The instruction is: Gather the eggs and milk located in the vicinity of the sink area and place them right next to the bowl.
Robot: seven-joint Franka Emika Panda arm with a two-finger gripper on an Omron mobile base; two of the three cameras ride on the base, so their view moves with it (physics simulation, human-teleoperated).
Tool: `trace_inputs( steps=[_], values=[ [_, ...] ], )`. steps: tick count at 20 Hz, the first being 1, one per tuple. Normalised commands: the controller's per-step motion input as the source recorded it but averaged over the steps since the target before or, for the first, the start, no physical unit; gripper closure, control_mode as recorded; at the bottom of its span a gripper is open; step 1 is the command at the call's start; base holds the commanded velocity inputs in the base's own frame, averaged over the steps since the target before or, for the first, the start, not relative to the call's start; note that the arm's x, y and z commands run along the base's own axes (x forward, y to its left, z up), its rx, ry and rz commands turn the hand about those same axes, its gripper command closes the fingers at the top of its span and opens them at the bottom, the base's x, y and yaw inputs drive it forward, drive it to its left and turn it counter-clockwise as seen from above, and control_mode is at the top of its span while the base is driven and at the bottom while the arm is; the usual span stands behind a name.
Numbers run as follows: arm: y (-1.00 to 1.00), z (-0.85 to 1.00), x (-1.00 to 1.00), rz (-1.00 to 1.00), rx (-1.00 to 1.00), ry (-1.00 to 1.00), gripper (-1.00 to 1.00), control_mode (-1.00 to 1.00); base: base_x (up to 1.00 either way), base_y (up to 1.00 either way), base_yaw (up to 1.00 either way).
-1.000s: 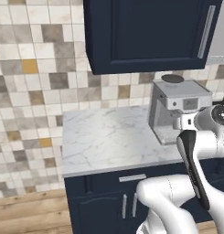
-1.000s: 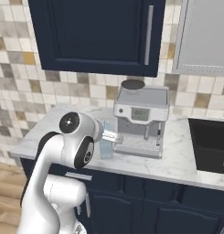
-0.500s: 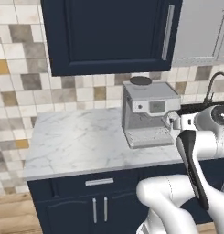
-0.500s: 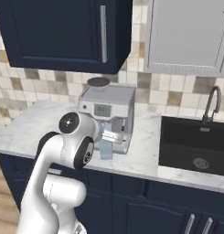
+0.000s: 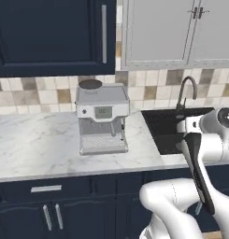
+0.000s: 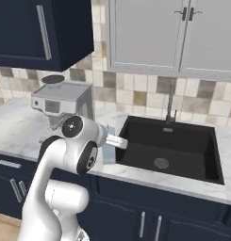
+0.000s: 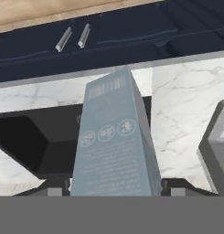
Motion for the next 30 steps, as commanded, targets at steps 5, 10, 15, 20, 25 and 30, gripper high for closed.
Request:
trace_inputs(
  steps=[5,10,15,20,25,30],
  values=[
    [0.0,0.0,0.0,0.0,0.0,0.0,1.0,1.0,0.0,-0.69,0.0],
    [0.0,0.0,0.0,0.0,0.0,0.0,1.0,1.0,0.0,-0.56,-0.04],
    [0.0,0.0,0.0,0.0,0.0,0.0,1.0,1.0,0.0,-0.57,-0.04],
    [0.0,0.0,0.0,0.0,0.0,0.0,1.0,1.0,0.0,-0.6,-0.03],
    [0.0,0.0,0.0,0.0,0.0,0.0,1.0,1.0,0.0,-0.6,-0.04],
    [0.0,0.0,0.0,0.0,0.0,0.0,1.0,1.0,0.0,-0.68,-0.01]
  ],
)
